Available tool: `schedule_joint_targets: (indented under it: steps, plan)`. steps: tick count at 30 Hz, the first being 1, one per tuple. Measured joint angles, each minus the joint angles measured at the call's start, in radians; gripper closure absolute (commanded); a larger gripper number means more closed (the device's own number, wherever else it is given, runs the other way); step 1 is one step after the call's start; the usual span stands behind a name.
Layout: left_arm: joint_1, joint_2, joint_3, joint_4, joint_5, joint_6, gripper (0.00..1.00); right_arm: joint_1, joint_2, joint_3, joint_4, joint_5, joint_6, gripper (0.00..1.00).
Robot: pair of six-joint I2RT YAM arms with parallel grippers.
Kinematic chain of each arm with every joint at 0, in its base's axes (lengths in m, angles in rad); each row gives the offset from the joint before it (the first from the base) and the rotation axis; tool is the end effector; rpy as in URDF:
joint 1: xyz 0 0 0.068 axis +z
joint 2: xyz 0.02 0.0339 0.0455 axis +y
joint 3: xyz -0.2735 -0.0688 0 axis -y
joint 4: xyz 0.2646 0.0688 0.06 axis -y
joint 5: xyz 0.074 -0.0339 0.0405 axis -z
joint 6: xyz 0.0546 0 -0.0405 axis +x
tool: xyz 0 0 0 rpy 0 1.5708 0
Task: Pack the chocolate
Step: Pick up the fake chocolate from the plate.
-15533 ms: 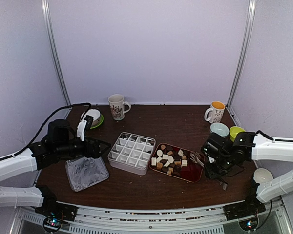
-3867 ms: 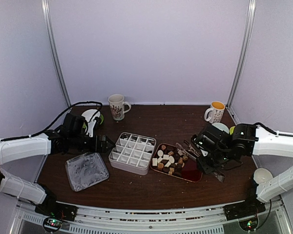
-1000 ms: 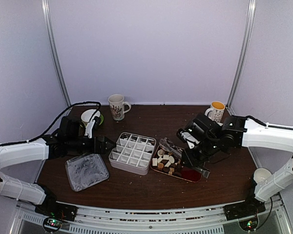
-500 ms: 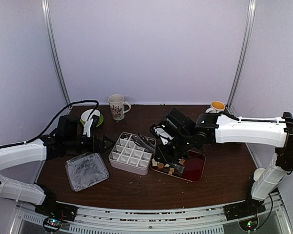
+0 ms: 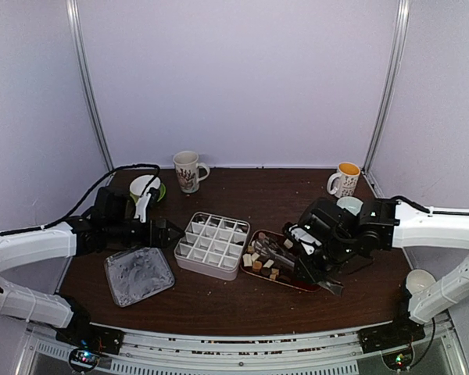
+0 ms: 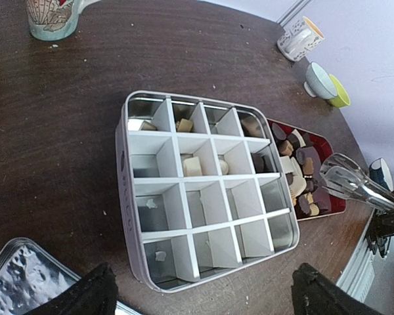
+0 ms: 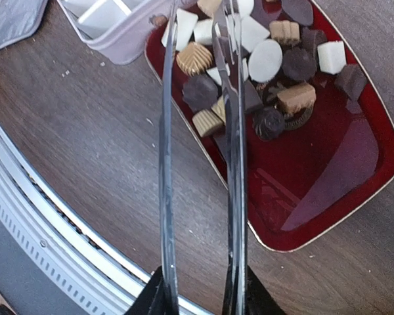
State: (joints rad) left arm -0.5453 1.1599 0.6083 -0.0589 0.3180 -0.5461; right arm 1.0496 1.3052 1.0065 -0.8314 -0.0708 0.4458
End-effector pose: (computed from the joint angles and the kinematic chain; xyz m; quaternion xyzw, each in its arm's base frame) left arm 0.2226 -0.1550 0.2045 0.0728 0.8758 -0.3567 0.3170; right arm 0.1329 0.2392 0.2407 -0.2974 0.9288 0.1738 0.1367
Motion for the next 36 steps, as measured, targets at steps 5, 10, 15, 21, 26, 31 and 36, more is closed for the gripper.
schedule_joint_targets:
  steps: [5, 10, 15, 21, 26, 31, 36]
  plan:
    - [0.000, 0.004, 0.000, -0.003, 0.000, 0.000, 0.05, 0.000, -0.025, -0.023, -0.087, 0.024, 0.011, 0.66]
    - [0.000, 0.004, 0.000, -0.003, 0.000, 0.000, 0.05, -0.004, -0.063, -0.037, -0.145, 0.062, 0.051, 0.65]
    - [0.000, 0.004, 0.000, -0.002, 0.000, 0.000, 0.05, -0.032, -0.095, -0.093, -0.173, 0.089, 0.099, 0.62]
    - [0.000, 0.007, 0.000, -0.002, 0.001, 0.000, 0.05, -0.089, -0.126, -0.117, -0.180, 0.122, 0.128, 0.62]
    - [0.000, 0.007, 0.000, -0.002, 0.001, -0.001, 0.05, -0.129, -0.123, -0.117, -0.165, 0.143, 0.132, 0.61]
    - [0.000, 0.007, 0.000, -0.002, 0.001, -0.001, 0.05, -0.145, -0.073, -0.117, -0.127, 0.149, 0.130, 0.61]
    - [0.000, 0.007, 0.000, -0.001, 0.001, -0.001, 0.05, -0.158, -0.024, -0.117, -0.084, 0.150, 0.129, 0.61]
